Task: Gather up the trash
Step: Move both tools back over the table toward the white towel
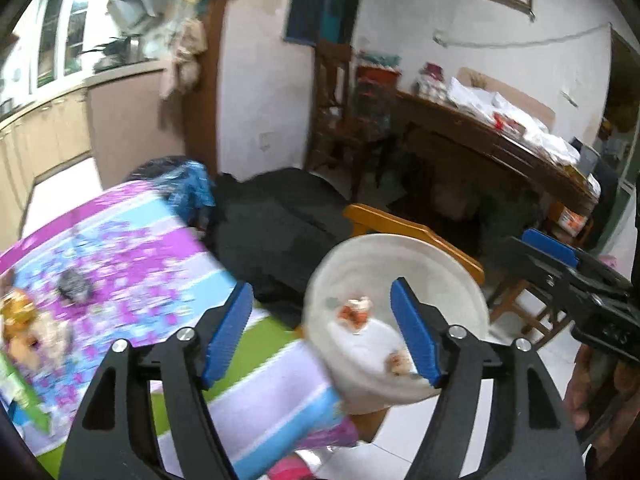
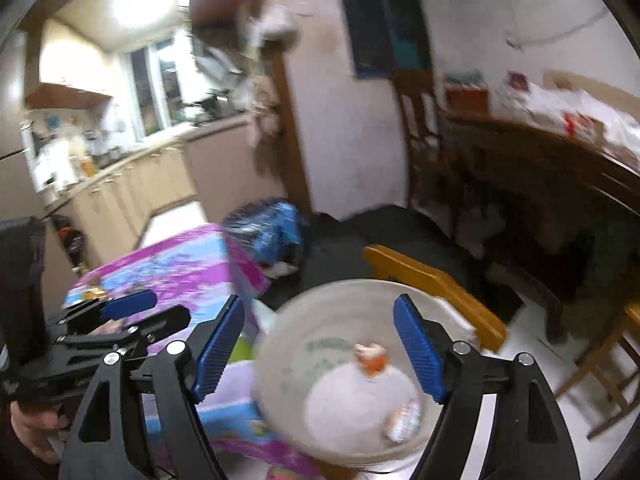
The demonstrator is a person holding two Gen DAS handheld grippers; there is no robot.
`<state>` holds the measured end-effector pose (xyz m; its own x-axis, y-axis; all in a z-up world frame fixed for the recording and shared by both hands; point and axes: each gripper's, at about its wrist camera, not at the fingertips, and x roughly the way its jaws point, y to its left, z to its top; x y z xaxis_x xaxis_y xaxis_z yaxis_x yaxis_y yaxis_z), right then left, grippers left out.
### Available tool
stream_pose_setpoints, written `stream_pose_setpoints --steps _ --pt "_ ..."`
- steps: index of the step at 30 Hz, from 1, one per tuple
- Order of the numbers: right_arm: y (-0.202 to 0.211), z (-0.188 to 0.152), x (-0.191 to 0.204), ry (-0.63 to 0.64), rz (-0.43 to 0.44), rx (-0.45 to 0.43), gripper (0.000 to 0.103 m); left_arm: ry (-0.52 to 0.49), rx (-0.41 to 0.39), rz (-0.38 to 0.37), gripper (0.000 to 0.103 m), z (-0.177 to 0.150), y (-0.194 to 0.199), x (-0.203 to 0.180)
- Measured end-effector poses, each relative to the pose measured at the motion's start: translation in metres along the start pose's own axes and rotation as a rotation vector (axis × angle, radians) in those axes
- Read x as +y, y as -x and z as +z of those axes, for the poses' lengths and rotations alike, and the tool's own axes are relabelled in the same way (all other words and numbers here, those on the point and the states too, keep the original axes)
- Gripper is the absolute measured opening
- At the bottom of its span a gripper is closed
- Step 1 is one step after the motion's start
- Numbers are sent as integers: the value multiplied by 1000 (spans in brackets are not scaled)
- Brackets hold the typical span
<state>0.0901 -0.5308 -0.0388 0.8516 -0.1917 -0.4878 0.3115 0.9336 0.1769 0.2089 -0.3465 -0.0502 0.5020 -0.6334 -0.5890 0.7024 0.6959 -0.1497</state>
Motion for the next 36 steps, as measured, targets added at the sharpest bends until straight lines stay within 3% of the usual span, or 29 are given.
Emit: stream_pose_setpoints --steps 4,8,12,14,17,21,29,34,35,36 --pt "-2 -12 51 43 113 10 85 71 -44 91 75 -19 43 61" --pt "-16 -27 113 110 217 50 86 165 -66 241 81 -49 88 141" --pt "-32 -41 168 164 300 103 86 374 -46 410 84 -97 137 246" --pt "-40 -48 195 186 339 131 86 537 -24 473 84 -128 160 298" --pt "-50 -57 226 205 384 160 86 717 7 545 84 -168 186 347" --pt "-66 -64 249 220 430 198 86 789 60 571 84 -193 190 369" --pt "-85 -65 268 239 468 223 86 743 109 639 84 -179 157 381" --pt "-88 -65 263 241 471 238 86 728 85 660 86 -187 153 389" --pt "-89 -65 263 243 475 242 86 725 72 661 83 -187 154 388" --pt "-90 -66 265 247 484 247 86 722 60 653 72 -187 155 386"
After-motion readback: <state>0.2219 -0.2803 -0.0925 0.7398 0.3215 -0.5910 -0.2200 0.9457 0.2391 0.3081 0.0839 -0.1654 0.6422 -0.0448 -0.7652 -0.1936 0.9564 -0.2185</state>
